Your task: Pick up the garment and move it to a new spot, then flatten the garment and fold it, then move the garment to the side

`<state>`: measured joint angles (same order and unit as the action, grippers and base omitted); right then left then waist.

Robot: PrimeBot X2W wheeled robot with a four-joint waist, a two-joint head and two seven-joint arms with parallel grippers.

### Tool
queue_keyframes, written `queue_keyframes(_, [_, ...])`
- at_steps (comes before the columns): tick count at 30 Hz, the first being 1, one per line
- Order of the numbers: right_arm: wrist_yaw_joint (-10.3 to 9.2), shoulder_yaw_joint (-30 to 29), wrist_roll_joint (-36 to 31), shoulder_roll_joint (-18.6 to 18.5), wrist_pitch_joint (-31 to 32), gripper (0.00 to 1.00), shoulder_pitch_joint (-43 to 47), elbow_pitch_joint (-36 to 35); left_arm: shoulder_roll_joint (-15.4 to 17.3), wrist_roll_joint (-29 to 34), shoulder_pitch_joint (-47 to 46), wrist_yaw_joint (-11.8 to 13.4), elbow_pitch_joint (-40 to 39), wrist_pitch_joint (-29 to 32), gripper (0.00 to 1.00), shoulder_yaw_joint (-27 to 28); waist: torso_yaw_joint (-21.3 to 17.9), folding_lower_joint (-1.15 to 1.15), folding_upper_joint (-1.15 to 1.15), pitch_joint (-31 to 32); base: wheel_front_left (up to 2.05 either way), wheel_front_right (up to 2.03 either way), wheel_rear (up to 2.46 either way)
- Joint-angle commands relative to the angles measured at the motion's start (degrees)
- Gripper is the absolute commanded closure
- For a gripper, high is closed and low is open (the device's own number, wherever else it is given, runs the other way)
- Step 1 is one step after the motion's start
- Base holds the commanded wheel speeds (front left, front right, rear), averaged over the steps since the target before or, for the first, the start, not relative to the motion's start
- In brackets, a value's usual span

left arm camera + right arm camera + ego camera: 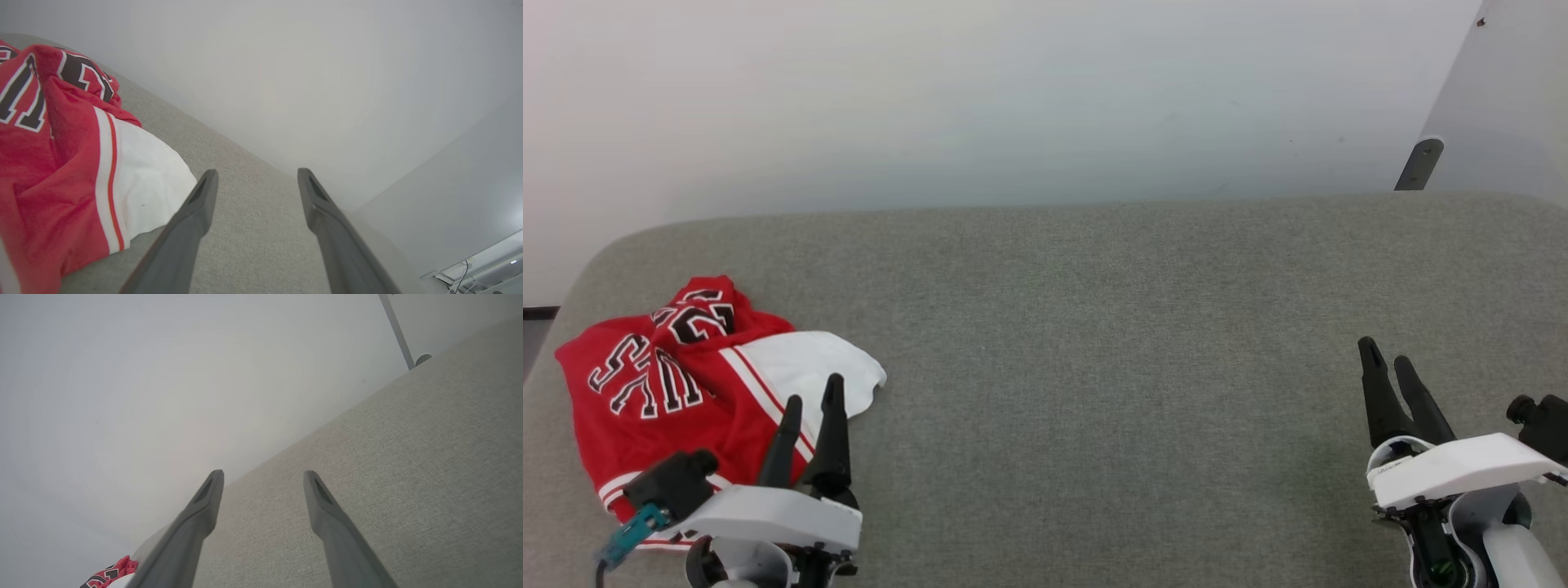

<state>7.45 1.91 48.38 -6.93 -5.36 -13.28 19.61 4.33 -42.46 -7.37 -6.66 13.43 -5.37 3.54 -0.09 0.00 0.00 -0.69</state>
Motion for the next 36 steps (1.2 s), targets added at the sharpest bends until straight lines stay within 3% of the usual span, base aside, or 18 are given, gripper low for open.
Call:
queue_keyframes(1, [0.03,0.22,-2.67,-0.50,-0.64,0.00,-1.67,-0.37,0.44,2.35,-0.94,0.32,-0.84,-0.61,0.00,-0.11,-0.07,0.00,0.00,0.03,0.00,0.00,0.00])
queue_keyframes(24, [0.04,-0.23,-23.71,-0.85,-4.30,0.00,-3.39,2.84,2.56,19.65,-0.61,3.00,0.96,-4.24,0.00,-3.03,-0.85,0.00,0.00,0.28,0.00,0.00,0.00])
queue_keyframes(36, [0.04,-1.47,-30.80,-0.11,-5.91,0.00,-3.70,3.19,3.17,25.46,-1.03,3.78,1.74,-5.88,0.00,-4.09,-1.06,0.00,0.00,0.43,0.00,0.00,0.00])
